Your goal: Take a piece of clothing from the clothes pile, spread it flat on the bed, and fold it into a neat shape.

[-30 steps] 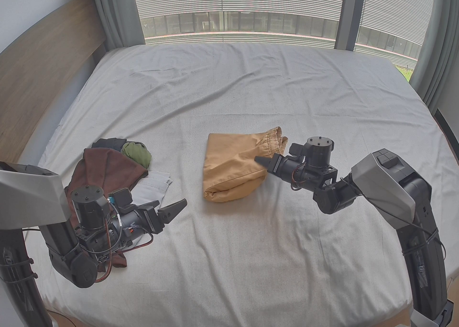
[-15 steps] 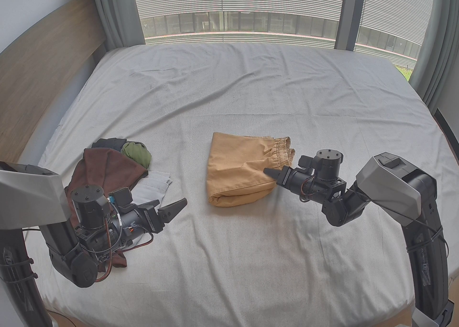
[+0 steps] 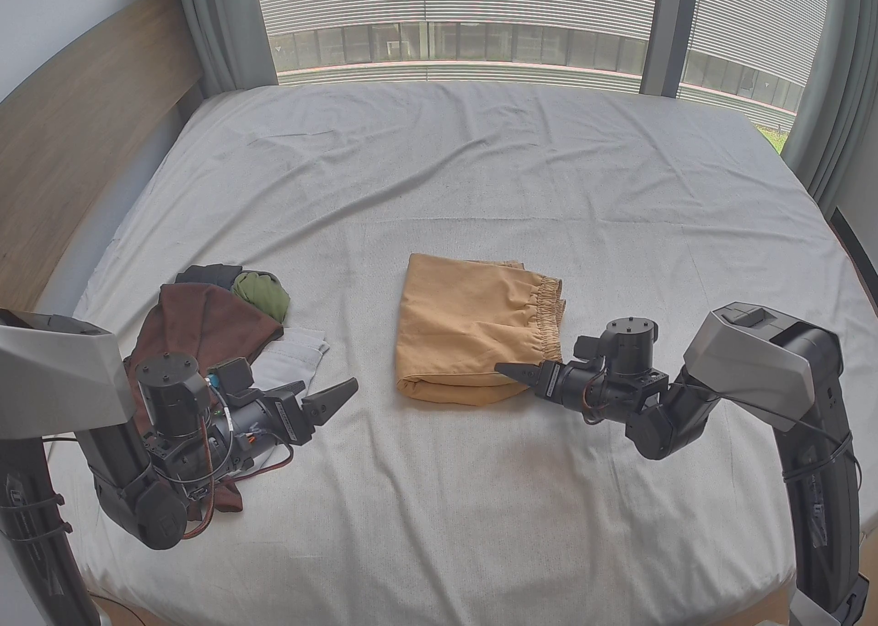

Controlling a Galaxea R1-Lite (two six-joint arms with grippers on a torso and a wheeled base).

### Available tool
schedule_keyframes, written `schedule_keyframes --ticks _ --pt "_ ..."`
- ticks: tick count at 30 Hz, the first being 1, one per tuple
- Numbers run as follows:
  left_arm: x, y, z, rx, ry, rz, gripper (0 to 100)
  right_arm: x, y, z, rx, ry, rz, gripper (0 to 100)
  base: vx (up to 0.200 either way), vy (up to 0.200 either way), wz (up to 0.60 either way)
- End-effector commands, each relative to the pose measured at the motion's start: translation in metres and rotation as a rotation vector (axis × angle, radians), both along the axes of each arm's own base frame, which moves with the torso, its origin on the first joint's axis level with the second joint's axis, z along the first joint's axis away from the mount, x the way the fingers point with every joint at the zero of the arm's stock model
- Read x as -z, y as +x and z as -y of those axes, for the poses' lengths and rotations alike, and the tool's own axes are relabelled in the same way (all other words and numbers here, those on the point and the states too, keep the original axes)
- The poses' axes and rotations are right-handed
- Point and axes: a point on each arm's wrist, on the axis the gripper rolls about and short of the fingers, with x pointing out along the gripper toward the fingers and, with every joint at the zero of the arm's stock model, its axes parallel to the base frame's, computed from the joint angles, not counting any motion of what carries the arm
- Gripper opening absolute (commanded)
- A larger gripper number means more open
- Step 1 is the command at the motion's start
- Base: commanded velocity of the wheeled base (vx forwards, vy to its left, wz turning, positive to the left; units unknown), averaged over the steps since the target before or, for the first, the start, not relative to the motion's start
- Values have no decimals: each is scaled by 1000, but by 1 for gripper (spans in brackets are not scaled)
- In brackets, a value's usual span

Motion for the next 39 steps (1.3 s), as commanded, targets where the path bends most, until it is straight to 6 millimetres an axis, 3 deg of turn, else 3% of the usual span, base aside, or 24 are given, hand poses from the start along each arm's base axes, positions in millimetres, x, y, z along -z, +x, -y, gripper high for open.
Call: schedule_keyframes --ticks 1,7,10,12,14,21,24,26,33,39 --pt "-1 1 0 -1 -3 7 100 -5 -25 4 -21 -37 -34 100 0 0 0" --pt "-1 3 -2 -9 -5 9 100 -10 -51 -19 -98 -43 -41 100 0 0 0" --pt "-6 2 -3 -11 -9 24 100 -26 -64 -43 -165 -24 -2 100 0 0 0" --pt "-9 1 -3 -12 -15 30 100 -31 -66 -47 -178 -17 8 100 0 0 0" --pt "-14 1 -3 -15 -35 36 100 -48 -69 -57 -211 14 43 100 0 0 0" --pt "-18 0 -4 -15 -45 42 100 -90 -44 -64 -192 123 150 100 0 0 0" --pt "-18 0 -4 -15 -45 43 100 -100 -25 -51 -146 140 183 100 0 0 0" --pt "-18 1 -4 -15 -45 43 100 -102 -18 -47 -131 141 186 100 0 0 0" --pt "-17 2 -7 -27 -44 41 100 -73 17 -27 -52 120 156 100 0 0 0" --pt "-15 2 -8 -30 -42 35 100 -55 24 -21 -31 109 132 100 0 0 0"
